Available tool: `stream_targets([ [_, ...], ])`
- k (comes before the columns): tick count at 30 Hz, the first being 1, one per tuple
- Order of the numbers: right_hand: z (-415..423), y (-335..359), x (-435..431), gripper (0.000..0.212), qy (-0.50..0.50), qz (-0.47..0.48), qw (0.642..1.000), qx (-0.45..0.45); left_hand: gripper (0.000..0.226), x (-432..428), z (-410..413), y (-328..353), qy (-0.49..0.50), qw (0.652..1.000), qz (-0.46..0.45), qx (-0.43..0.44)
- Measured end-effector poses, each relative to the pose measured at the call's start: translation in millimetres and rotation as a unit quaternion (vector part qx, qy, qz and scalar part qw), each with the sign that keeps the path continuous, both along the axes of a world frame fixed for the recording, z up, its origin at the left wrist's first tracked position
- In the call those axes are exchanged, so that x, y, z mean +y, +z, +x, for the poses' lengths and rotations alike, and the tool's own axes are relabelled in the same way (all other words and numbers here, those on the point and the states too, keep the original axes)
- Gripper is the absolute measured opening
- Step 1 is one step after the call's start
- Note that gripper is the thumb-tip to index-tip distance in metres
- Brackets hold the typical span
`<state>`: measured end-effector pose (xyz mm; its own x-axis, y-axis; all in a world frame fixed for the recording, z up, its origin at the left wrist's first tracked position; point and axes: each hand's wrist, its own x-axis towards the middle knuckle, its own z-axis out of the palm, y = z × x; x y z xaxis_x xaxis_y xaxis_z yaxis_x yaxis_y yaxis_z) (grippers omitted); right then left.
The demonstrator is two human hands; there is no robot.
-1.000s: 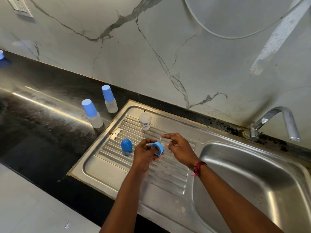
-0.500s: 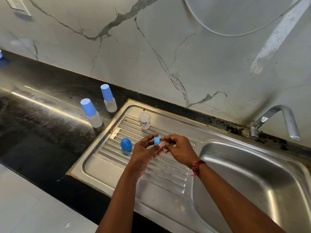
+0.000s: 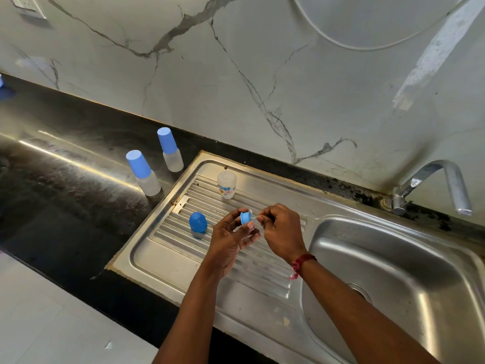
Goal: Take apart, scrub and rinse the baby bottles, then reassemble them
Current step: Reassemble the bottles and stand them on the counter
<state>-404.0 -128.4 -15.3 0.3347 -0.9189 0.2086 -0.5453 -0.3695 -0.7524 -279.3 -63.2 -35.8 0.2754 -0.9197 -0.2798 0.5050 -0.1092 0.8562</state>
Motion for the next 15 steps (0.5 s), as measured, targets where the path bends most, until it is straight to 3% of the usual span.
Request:
stream_targets([
  [4, 5, 3, -6, 0.006, -0.021, 0.022, 1.0, 0.001, 0.025, 0, 3, 0, -0.017, 1.0, 0.008, -0.002],
  [15, 9, -7, 3, 0.006, 0.002, 0.048, 0.998, -0.038, 0.029, 1, 5, -11, 0.021, 1.0, 0.011, -0.012],
])
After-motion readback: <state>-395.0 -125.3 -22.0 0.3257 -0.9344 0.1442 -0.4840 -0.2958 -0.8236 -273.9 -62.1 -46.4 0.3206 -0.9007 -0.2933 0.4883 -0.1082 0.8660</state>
